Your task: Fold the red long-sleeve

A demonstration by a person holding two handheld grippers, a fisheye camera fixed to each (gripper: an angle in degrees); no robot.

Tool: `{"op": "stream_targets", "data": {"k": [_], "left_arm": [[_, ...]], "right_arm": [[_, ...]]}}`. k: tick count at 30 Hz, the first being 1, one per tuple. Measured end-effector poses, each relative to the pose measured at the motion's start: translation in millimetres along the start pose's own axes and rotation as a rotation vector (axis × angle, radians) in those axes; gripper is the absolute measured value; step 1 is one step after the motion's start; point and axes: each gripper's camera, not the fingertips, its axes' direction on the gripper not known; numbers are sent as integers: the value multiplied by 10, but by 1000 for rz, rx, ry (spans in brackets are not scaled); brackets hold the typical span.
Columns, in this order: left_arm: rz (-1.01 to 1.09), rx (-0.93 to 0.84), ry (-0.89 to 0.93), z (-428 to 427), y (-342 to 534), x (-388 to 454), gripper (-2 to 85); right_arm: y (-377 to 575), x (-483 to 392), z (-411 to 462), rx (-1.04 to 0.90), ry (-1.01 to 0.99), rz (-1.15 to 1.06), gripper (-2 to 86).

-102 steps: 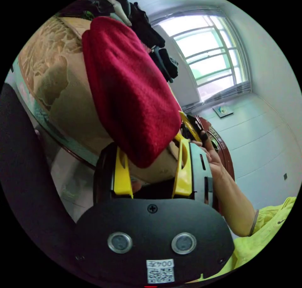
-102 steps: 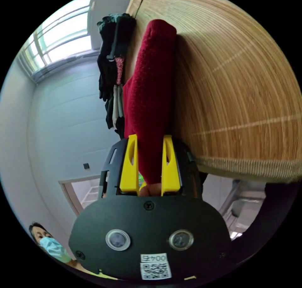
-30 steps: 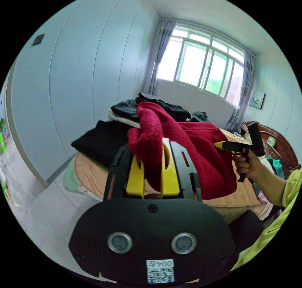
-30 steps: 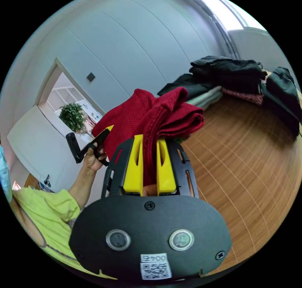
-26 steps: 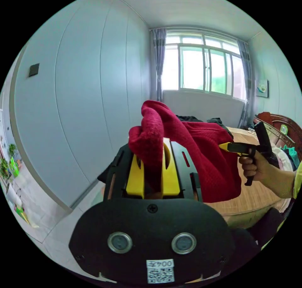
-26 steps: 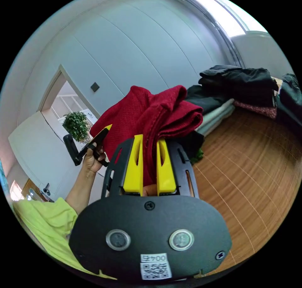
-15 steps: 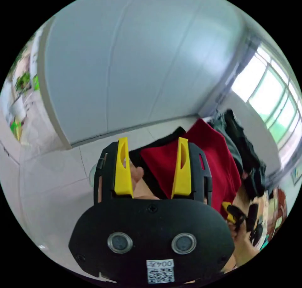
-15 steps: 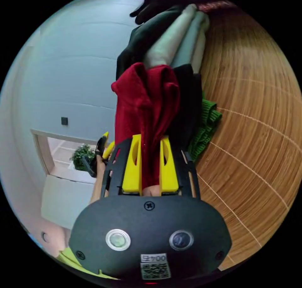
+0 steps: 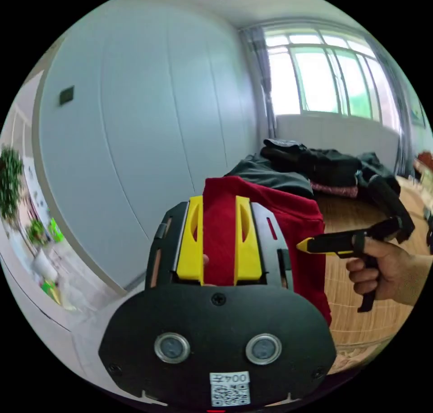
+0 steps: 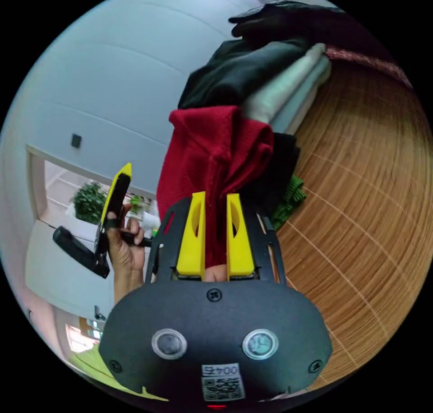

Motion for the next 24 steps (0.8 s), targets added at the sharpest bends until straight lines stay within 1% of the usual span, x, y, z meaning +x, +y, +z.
{"op": "stream_targets", "data": {"k": [2,3,5,6,7,8,9,11,12,14,15,17,18,19,20,21,22,24], "left_arm": [[65,10,-31,107,-212,249,74],[77,3,-17,270,-331,375,70],[66,-75,39,696,-435,523,68],[86,-163,39,1065,-411,643,70],[91,-304,25,1497,-302,741,72],[94,-368,28,1690,-219,778,73],[79,-388,35,1872,-92,811,73],[93,-411,18,2010,-49,875,73],[119,-420,-3,2064,-17,924,71],[124,-411,-10,2064,53,930,67],[108,-383,-9,1980,97,892,62],[13,-298,-35,1681,144,766,41],[-83,-224,-20,1397,192,670,31],[-149,-167,44,1106,273,628,23],[-165,-149,87,971,327,634,21],[-161,-119,197,701,483,708,17],[-108,-124,297,446,685,858,14],[-4,-144,381,67,1080,1135,12]], "right_arm": [[543,272,-419,79,-116,30,31],[698,345,-529,96,-135,37,23],[1379,639,-970,139,-206,45,2],[1563,711,-1080,147,-211,49,-1],[1933,840,-1293,153,-202,57,-3],[2287,916,-1508,141,-162,44,-4],[2457,933,-1622,134,-129,31,-5],[3089,893,-2149,127,66,-39,-6],[3242,867,-2298,138,121,-54,-6],[3833,765,-2875,196,333,-47,-5],[3975,747,-3002,207,386,-30,-4],[4525,692,-3403,218,636,51,-2],[4661,685,-3474,215,703,68,-1],[4933,682,-3583,203,829,94,1],[5201,697,-3653,187,944,125,5],[5331,709,-3678,180,993,143,8],[5585,728,-3695,162,1068,161,14],[5932,776,-3651,138,1151,185,33]]}}
